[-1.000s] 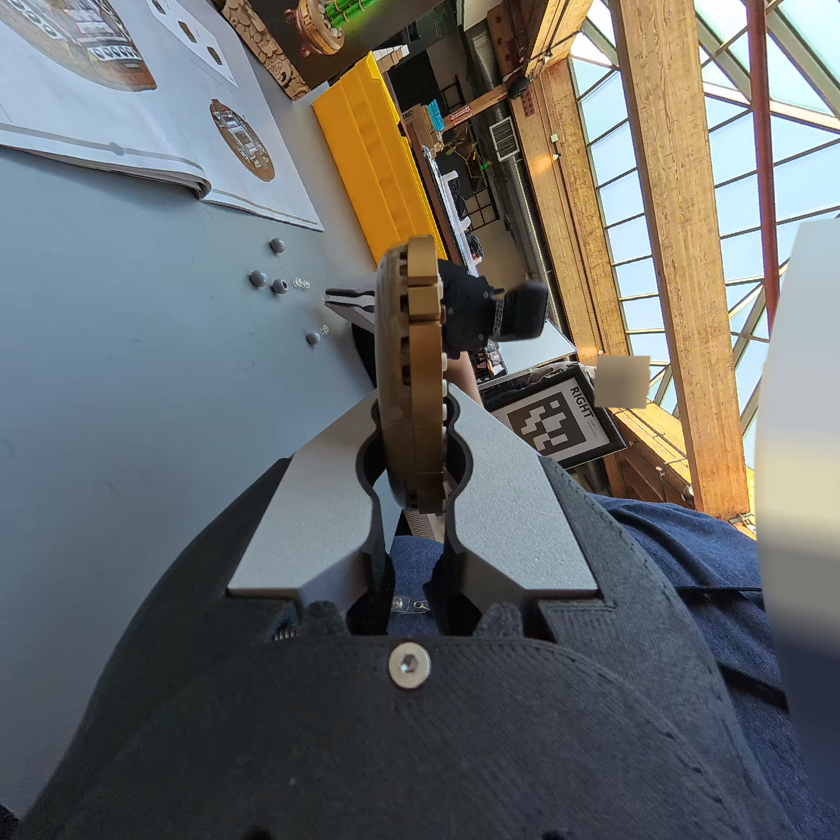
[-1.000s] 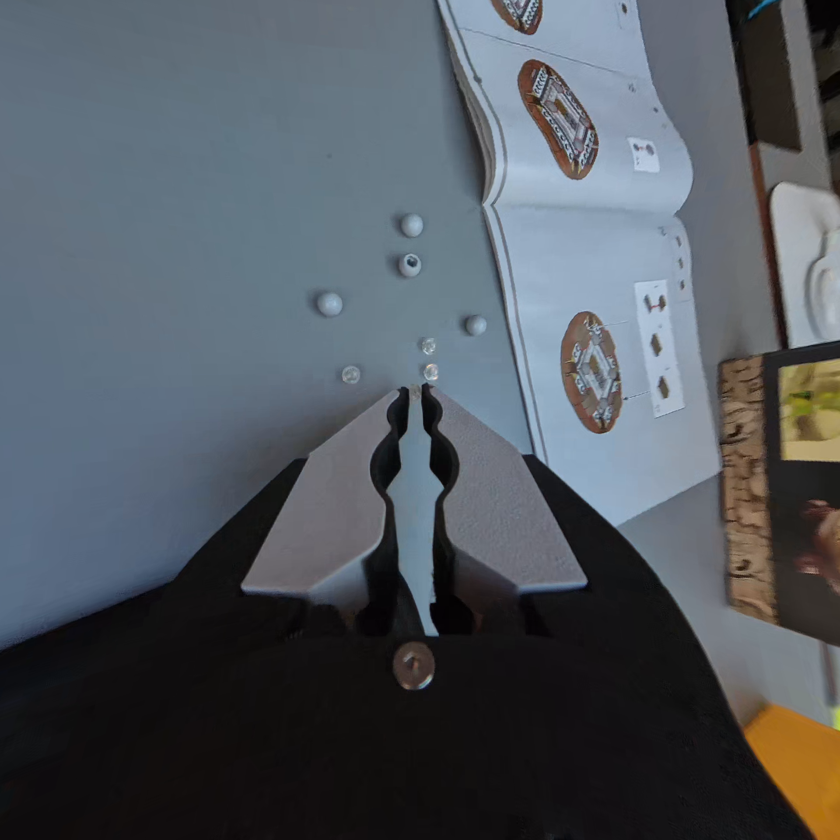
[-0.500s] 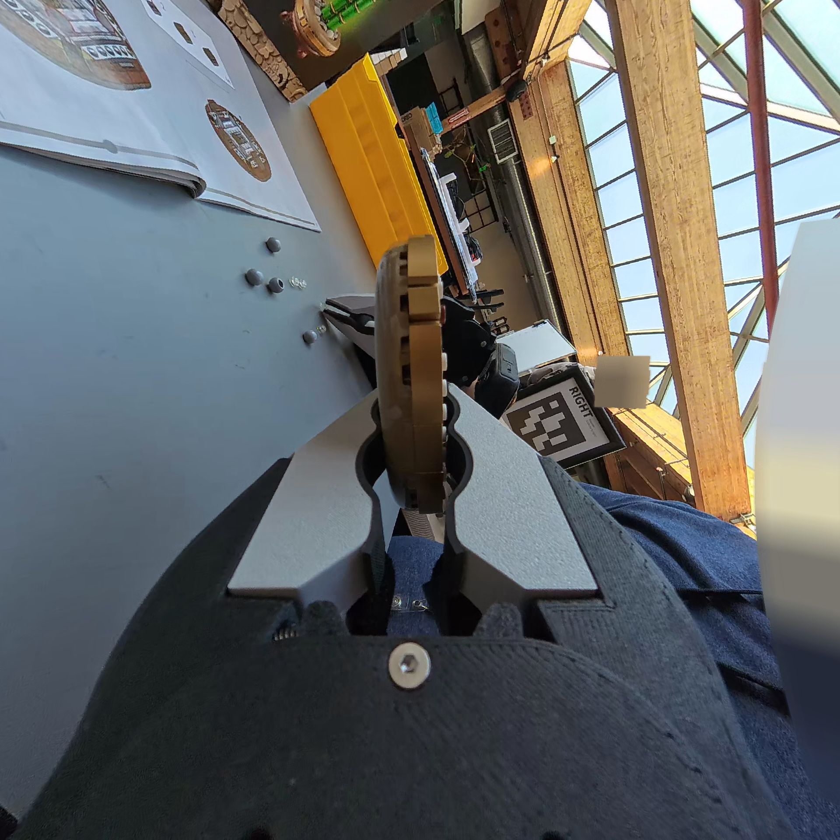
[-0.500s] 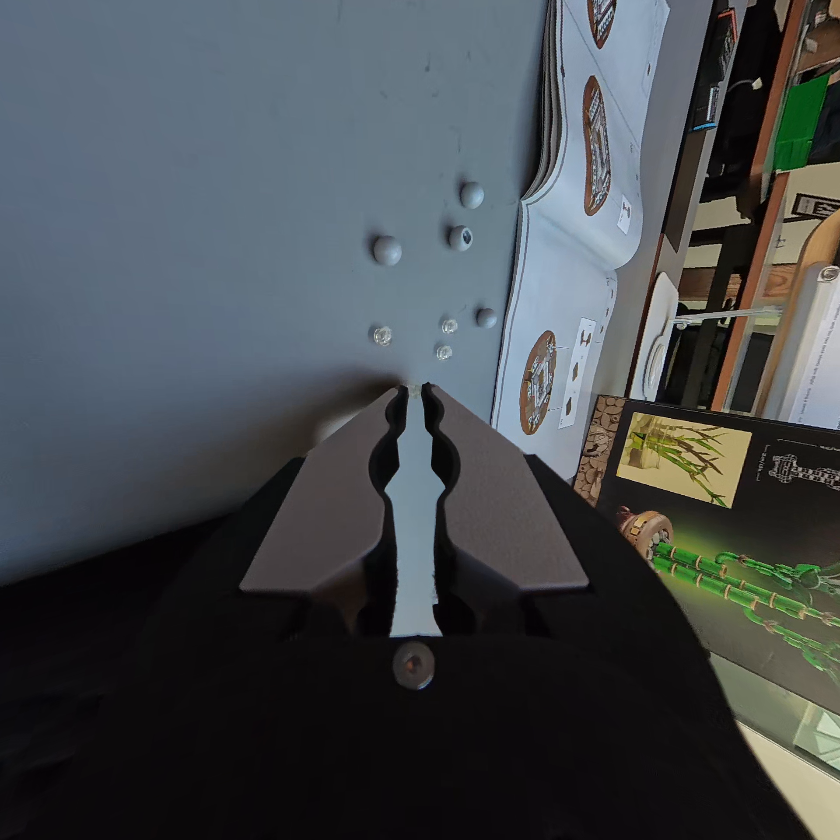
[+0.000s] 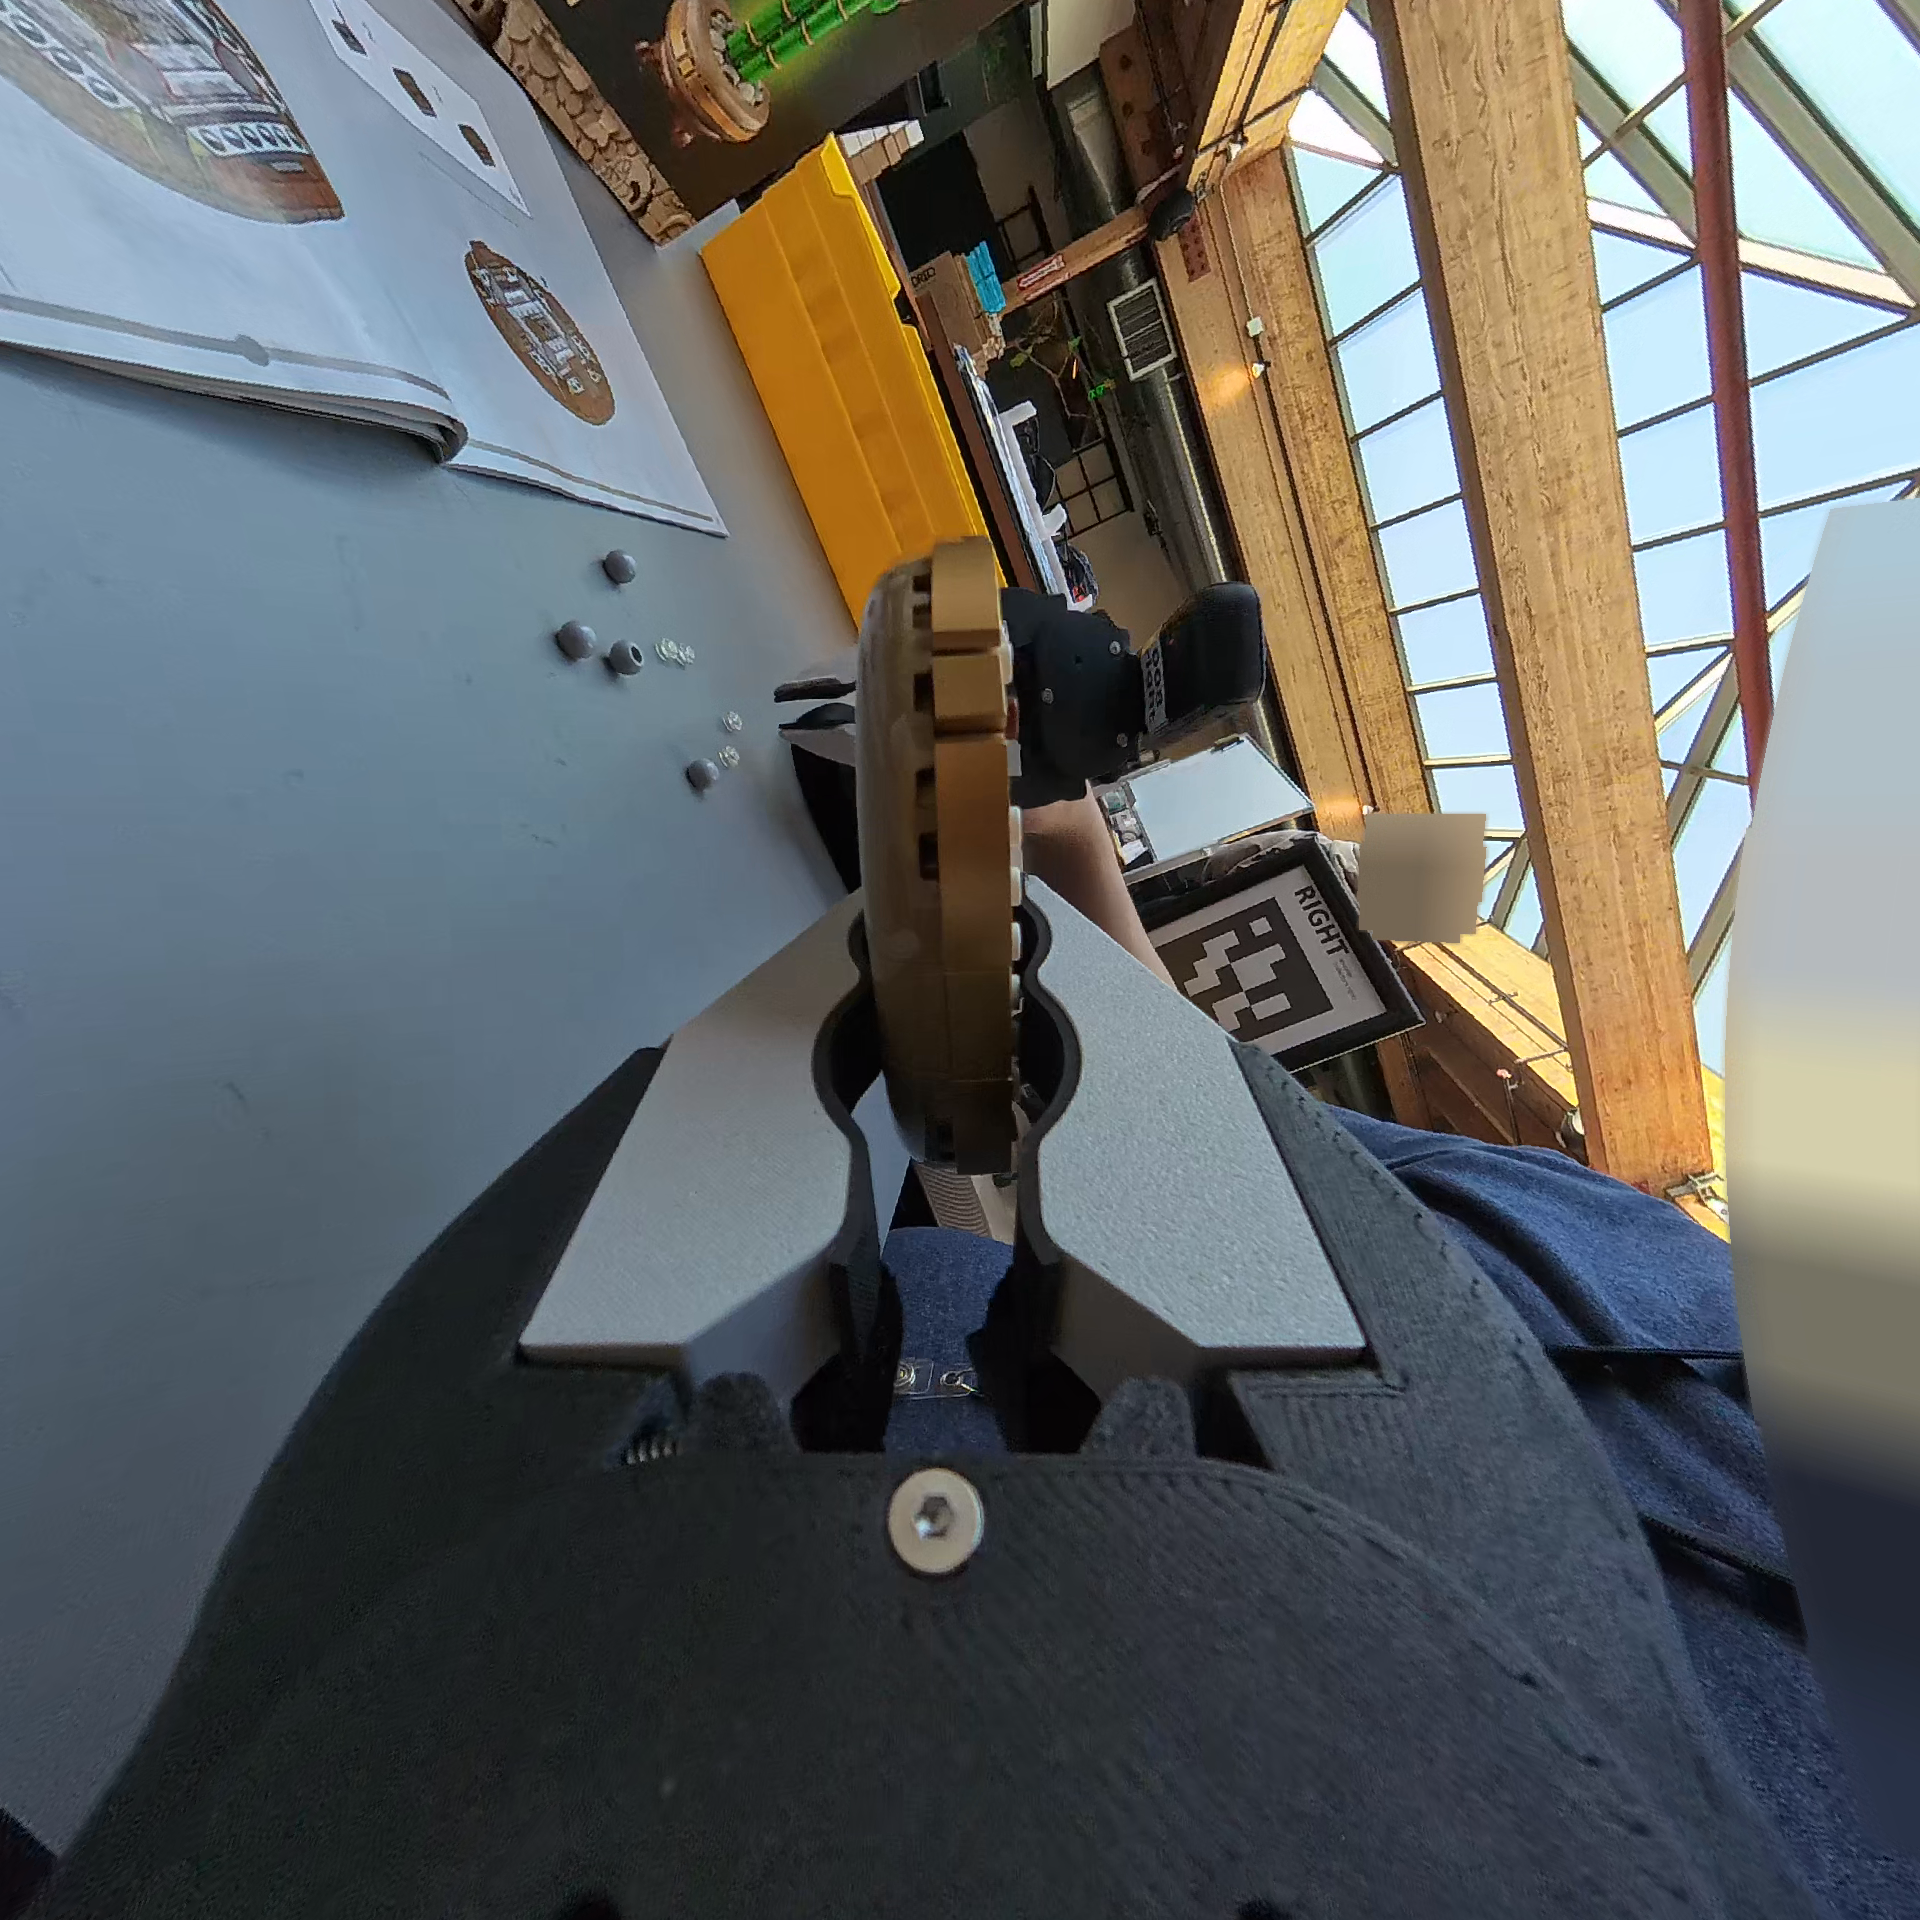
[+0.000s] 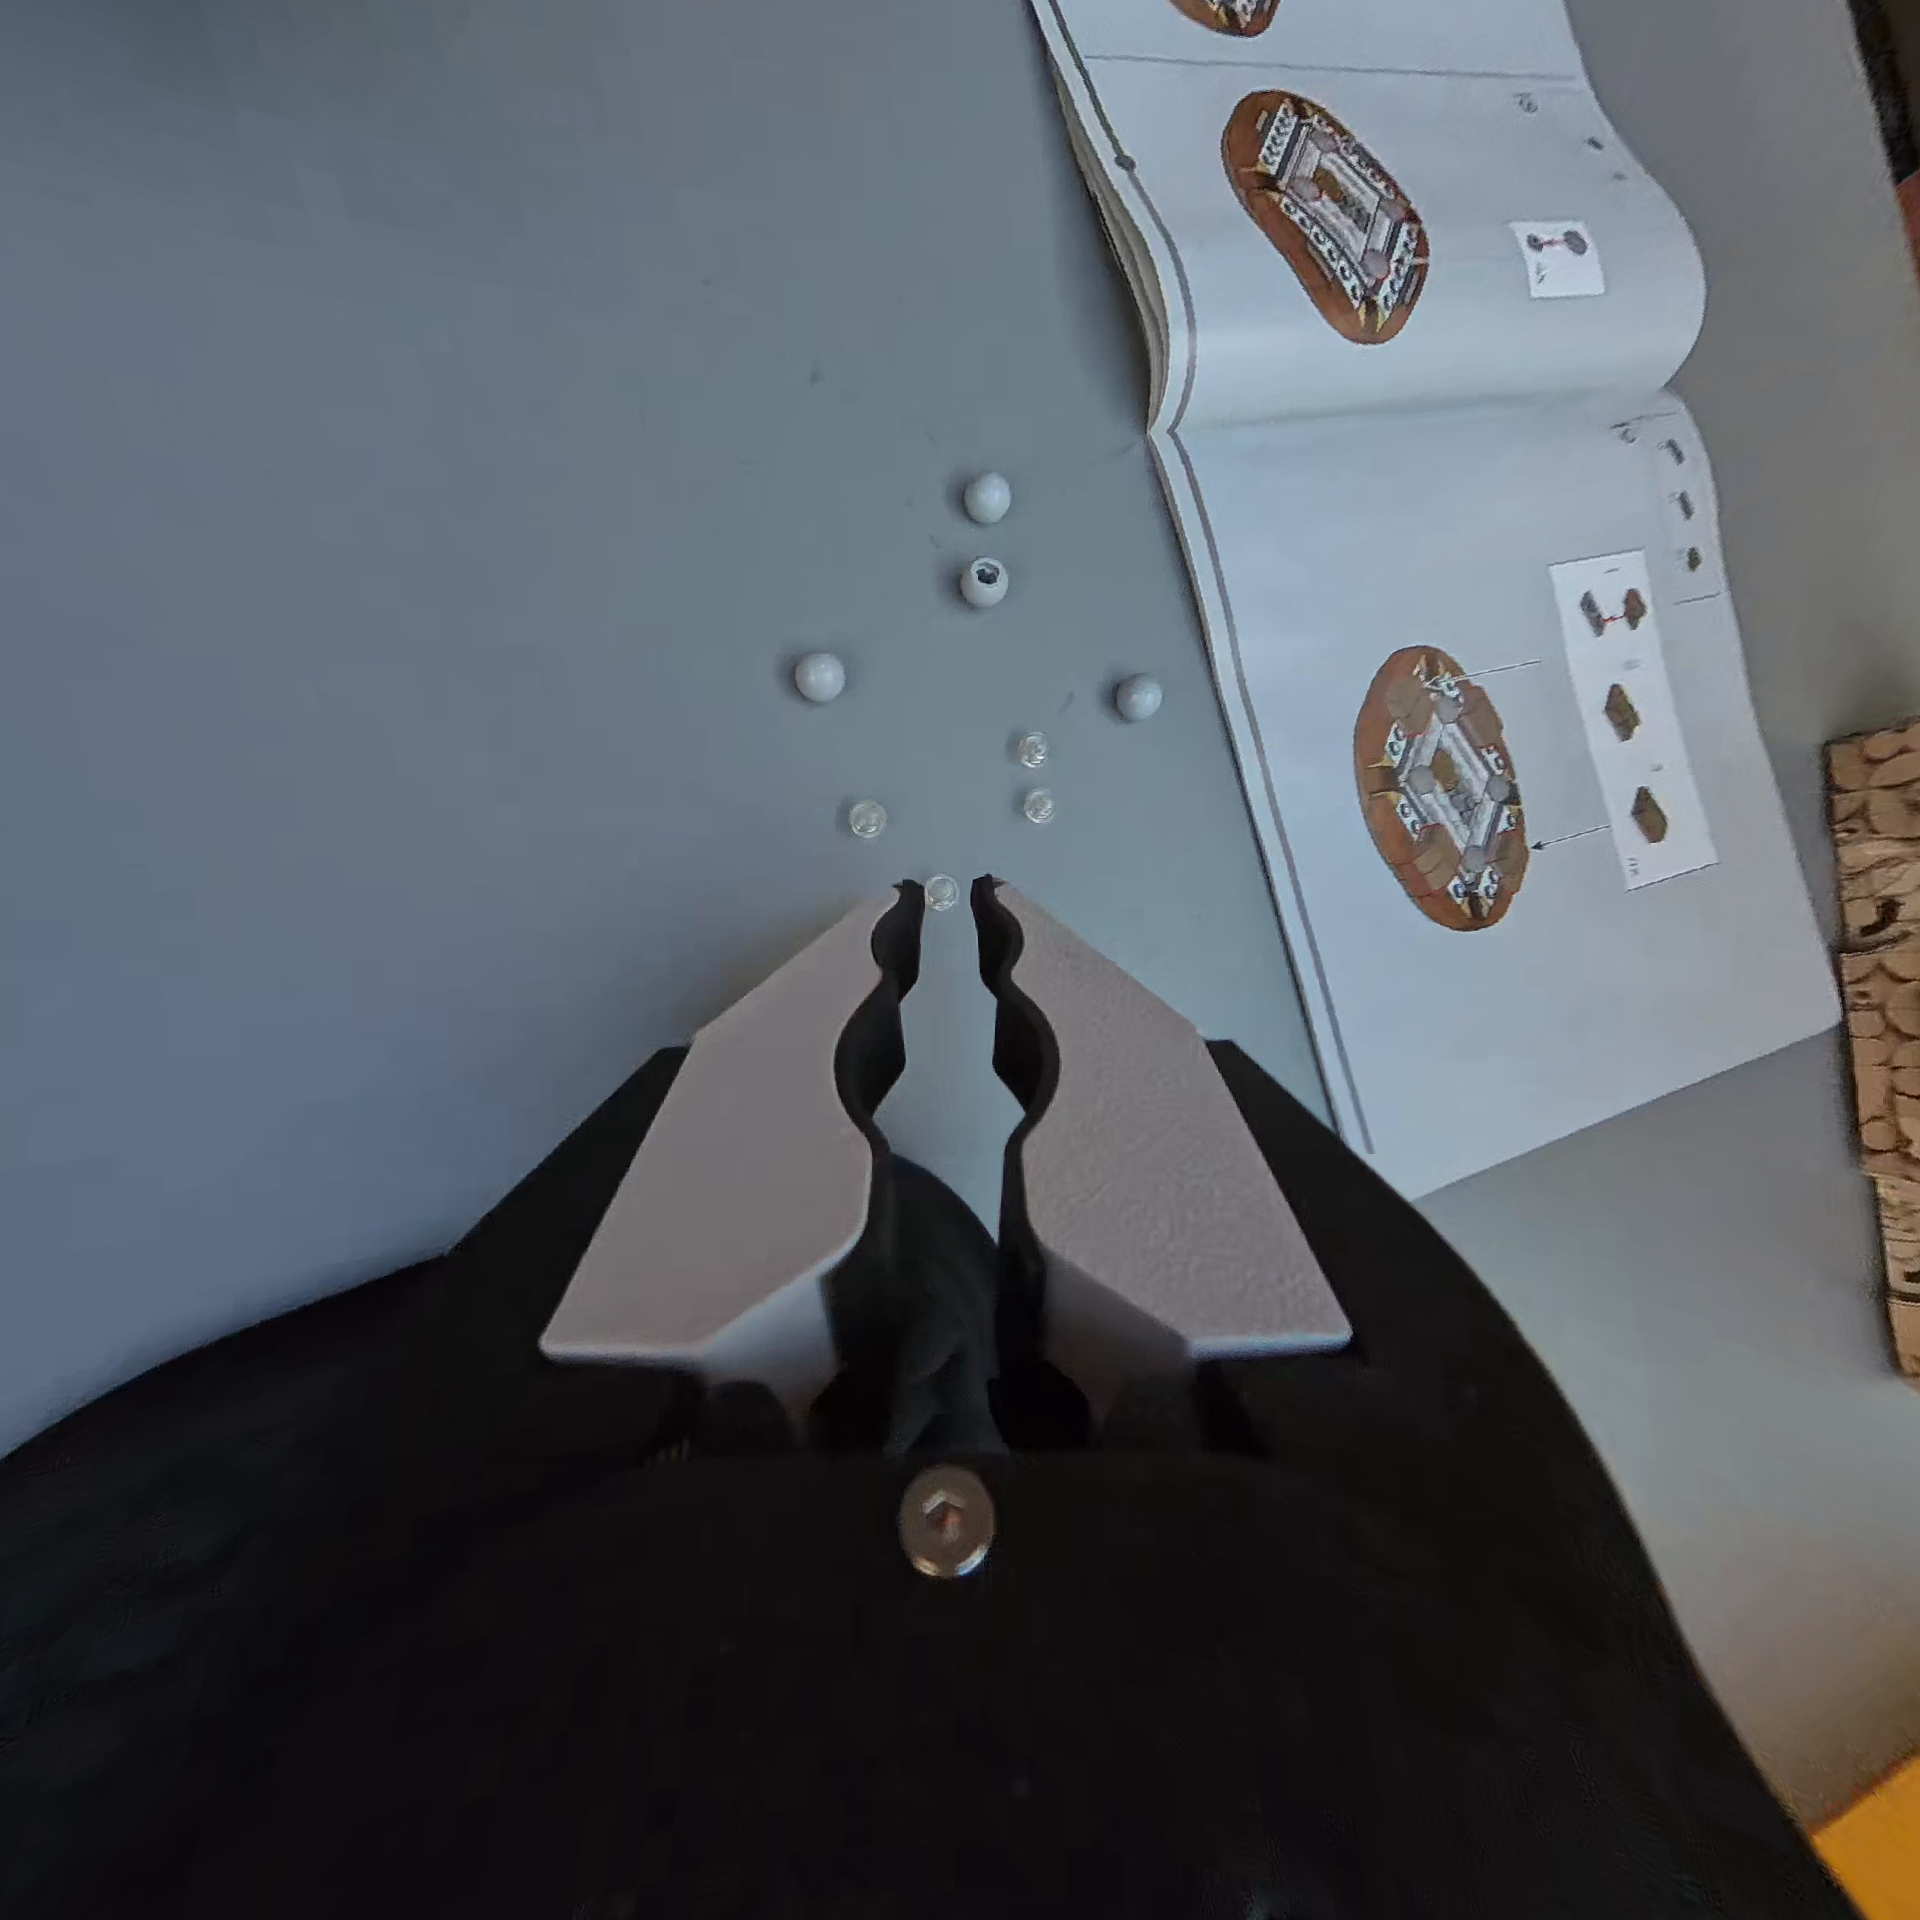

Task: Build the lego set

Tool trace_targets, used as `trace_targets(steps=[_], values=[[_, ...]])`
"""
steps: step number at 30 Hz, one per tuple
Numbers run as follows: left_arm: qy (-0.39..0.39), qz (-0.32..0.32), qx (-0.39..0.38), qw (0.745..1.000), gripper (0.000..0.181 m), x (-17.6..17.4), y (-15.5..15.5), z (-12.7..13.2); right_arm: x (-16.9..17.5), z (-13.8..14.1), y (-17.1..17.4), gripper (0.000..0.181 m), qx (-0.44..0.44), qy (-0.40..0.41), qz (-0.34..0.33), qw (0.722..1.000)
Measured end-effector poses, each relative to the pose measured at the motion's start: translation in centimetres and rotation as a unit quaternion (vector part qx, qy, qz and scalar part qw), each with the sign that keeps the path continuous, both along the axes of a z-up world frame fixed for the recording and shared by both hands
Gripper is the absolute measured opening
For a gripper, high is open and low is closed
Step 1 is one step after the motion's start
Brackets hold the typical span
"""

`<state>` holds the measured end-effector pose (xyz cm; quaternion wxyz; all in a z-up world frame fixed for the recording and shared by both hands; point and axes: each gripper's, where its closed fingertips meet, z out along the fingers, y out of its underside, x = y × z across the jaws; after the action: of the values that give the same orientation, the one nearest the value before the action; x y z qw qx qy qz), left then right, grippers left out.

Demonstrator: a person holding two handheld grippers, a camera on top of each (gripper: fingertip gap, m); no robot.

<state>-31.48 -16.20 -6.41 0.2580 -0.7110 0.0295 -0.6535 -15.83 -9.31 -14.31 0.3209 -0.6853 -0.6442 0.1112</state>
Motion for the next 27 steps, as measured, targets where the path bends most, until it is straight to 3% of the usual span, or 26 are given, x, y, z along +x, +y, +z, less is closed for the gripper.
trace_targets(steps=[16, 27], values=[[-0.007, -0.01, -0.009, 1.0, 0.019, 0.1, -0.2, -0.3, -0.7, -0.9, -0.1, 0.009, -0.059, -0.123, 0.122, 0.983], [-0.008, -0.009, -0.012, 1.0, 0.019, 0.0, 0.0, -0.4, -0.1, -1.6, 0.2, 0.006, -0.067, -0.165, 0.134, 0.975]])
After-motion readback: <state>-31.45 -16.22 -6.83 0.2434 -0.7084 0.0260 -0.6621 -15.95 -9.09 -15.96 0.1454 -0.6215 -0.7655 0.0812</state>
